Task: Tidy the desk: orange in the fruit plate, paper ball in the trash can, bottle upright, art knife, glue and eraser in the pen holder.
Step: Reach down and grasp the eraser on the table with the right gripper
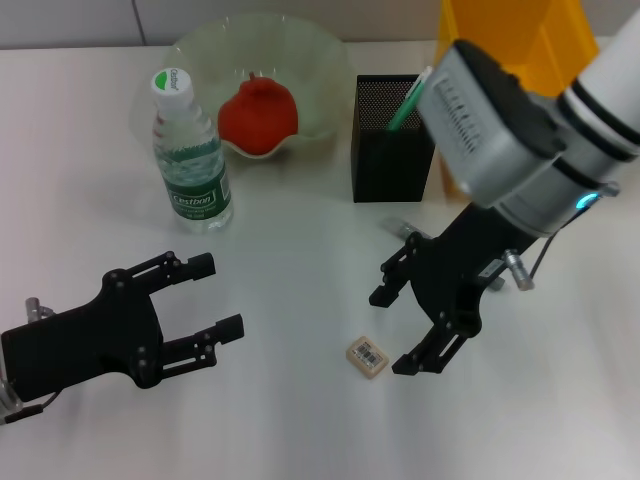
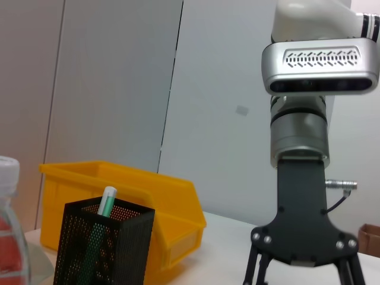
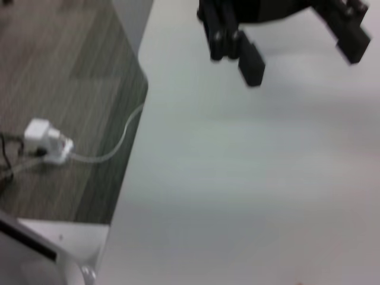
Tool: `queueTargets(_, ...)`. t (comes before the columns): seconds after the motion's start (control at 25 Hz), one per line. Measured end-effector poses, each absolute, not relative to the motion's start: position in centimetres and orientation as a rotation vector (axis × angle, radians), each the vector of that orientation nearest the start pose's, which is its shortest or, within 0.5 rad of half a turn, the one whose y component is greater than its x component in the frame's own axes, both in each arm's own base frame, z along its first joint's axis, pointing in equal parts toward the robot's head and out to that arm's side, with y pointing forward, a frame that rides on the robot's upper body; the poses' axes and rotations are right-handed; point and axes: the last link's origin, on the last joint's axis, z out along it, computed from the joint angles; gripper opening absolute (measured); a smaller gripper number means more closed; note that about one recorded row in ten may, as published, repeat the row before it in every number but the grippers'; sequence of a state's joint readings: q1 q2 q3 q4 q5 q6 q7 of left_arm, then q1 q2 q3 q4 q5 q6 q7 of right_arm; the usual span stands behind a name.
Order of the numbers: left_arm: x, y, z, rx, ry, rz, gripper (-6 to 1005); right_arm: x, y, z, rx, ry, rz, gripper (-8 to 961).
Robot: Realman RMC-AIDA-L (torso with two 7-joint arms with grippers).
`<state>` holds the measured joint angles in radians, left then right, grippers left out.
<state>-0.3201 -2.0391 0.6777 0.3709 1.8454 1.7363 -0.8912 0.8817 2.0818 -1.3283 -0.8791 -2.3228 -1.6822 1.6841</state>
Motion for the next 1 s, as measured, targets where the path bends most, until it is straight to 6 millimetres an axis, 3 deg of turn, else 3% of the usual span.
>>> queueTargets(0.24,-30.9,23.6,-1.5,-2.621,-0.450,-0.984,775,13.4,34.5,-7.1,-3.306,-0.287,-0.601,808)
queueTargets(1.0,-30.9,23.7,-1.5,-2.602,-0.475,-0.999,771,11.8,33.2,-10.9,-3.208,-0.698,-0.826,807)
